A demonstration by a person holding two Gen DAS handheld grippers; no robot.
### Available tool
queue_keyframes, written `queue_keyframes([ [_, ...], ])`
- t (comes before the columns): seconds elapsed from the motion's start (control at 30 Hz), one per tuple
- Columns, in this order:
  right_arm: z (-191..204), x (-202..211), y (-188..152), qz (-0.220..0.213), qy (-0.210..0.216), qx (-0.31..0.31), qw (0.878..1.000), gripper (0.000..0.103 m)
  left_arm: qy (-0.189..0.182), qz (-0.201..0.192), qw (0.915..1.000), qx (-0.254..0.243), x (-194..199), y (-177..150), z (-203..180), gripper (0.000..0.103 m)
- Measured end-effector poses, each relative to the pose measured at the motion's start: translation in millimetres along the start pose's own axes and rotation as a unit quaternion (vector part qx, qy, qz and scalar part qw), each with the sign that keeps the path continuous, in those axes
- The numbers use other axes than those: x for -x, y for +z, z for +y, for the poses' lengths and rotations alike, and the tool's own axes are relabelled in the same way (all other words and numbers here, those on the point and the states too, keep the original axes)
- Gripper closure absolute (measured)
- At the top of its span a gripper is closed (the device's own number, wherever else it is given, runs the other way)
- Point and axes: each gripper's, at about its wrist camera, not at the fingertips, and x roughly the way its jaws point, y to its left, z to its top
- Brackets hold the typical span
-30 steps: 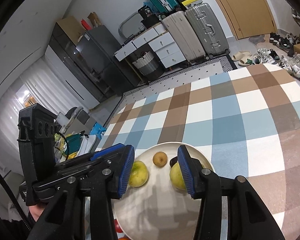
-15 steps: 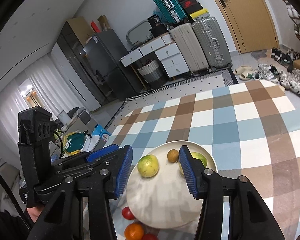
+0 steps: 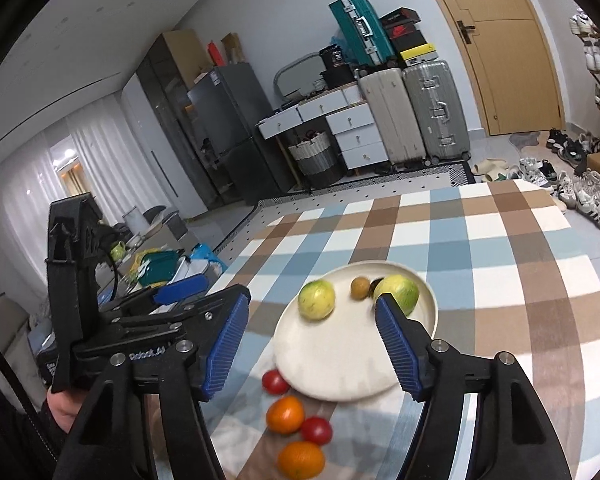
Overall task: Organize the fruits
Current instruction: 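Withdraw both grippers back toward the remaining fruits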
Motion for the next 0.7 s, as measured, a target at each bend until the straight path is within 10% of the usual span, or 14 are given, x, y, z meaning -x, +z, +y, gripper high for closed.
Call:
queue_keyframes([
  [0.17,11,17,-23,-0.012,0.014,0.004,1.000,0.019,0.009,0.006,0.9999,0.008,17,-28,5,0.016],
  [0.7,32,49,-89,0.009,-0.020,0.046,0.999,0.017,0.030,-0.005,0.9992,0.026,61,-77,12,0.003],
])
